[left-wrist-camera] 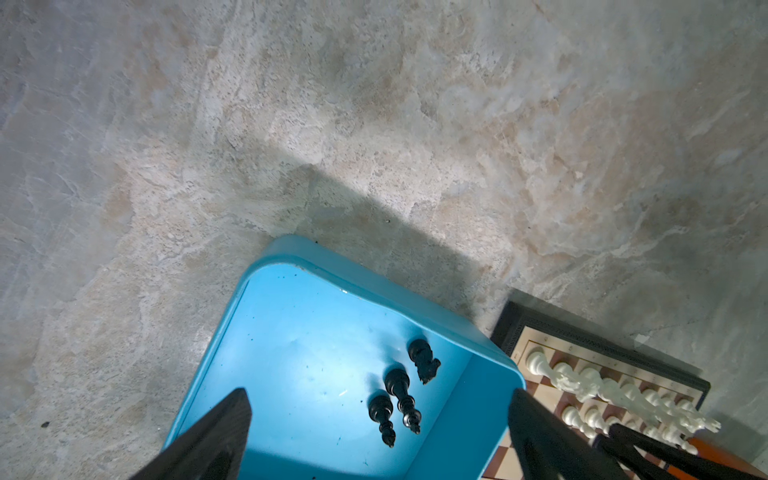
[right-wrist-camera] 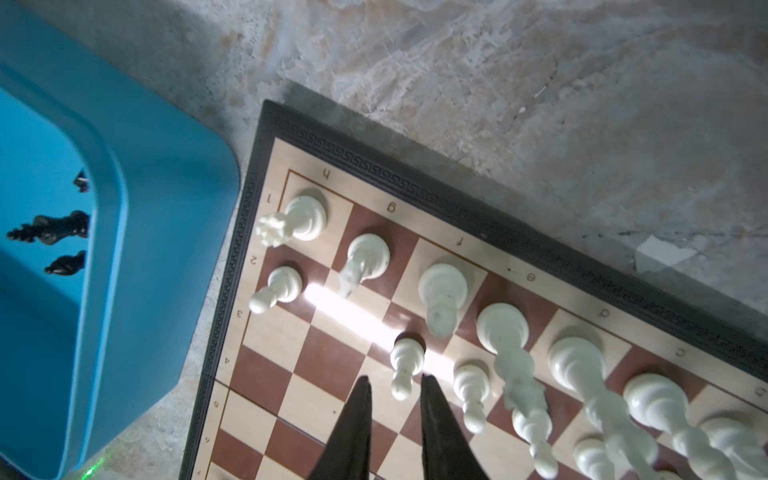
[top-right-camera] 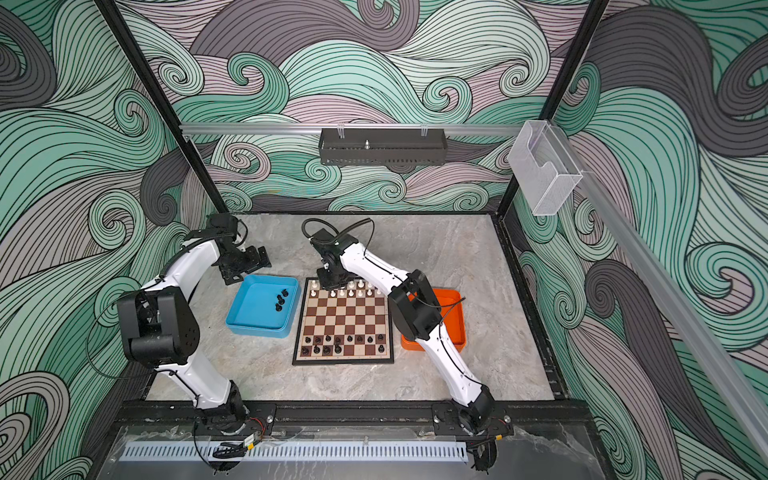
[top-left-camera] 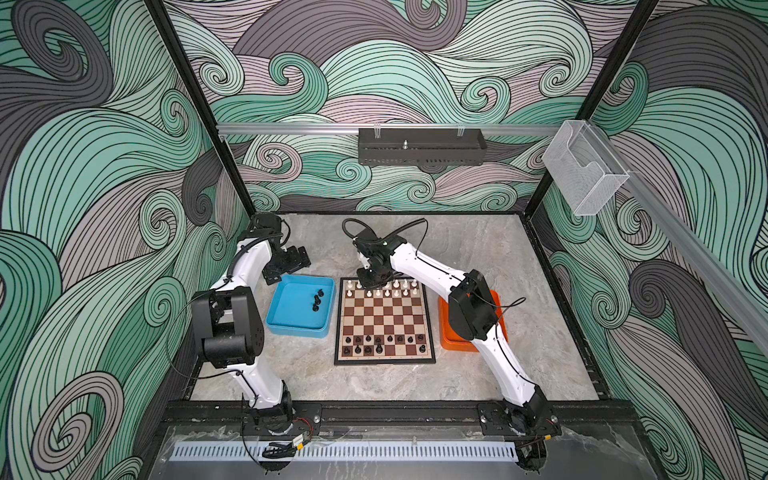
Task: Set up the chess pieces on the board
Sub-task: 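Lower the white pawn into the second row from the board's far edge, then open and raise the right gripper while the left gripper lowers into the blue tray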
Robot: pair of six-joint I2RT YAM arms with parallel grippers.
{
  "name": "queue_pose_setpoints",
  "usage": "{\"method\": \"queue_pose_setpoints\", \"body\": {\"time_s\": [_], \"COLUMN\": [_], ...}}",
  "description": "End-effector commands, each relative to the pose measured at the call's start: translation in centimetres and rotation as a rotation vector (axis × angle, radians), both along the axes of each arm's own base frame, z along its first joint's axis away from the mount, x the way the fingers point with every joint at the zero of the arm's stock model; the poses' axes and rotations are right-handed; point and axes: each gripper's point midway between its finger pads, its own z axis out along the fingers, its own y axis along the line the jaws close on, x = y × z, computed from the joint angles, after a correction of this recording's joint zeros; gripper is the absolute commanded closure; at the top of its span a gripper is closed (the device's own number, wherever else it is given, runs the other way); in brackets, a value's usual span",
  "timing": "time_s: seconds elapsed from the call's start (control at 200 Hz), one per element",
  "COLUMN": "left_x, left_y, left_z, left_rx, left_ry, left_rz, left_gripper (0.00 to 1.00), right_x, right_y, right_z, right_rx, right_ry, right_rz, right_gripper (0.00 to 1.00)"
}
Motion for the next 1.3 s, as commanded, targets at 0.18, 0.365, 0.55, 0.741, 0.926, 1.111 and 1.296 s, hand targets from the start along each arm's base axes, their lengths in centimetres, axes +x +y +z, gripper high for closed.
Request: {"method": "queue_pose_setpoints", "body": {"time_s": [0.18,0.365,0.55,0.741,0.926,1.111,1.296], "left_x": [-0.3,-0.5,-2.1,-5.1,-8.1,-10.0,-10.0], "left_y": [0.2,0.2,0.0,-1.0,-1.8,-3.1,-4.4], "left_z": [-0.3,-0.2,0.6,0.2,-0.3,-2.1,-2.8], "left_rx": [-0.013,-0.010,-0.004,-0.013,0.027,0.028,0.052], "left_ry": [0.012,0.013,0.020,0.036,0.081,0.145,0.156], "left_rz": [0.017,0.019,0.033,0.015,-0.032,-0.064,-0.134], "left_gripper": [0.01,0.01,0.01,0.02,0.06,0.09,0.10], "right_x": [-2.3,-3.1,-3.1,-2.1,-1.7,-1.5,-1.8], "right_y": [-1.1,-3.0,-5.7,-9.7,-13.4,-16.3,-17.8], "right_z": [3.2,4.8,6.8,7.2,6.7,6.1,5.4], "right_rx": [0.014,-0.003,0.016,0.043,0.060,0.068,0.080], "right_ry": [-0.029,-0.068,-0.106,-0.114,-0.116,-0.114,-0.098], "right_rz": [0.039,0.057,0.045,-0.027,-0.100,-0.167,-0.200], "right_gripper": [0.74,0.67,0.33,0.01,0.00,0.01,0.00]}}
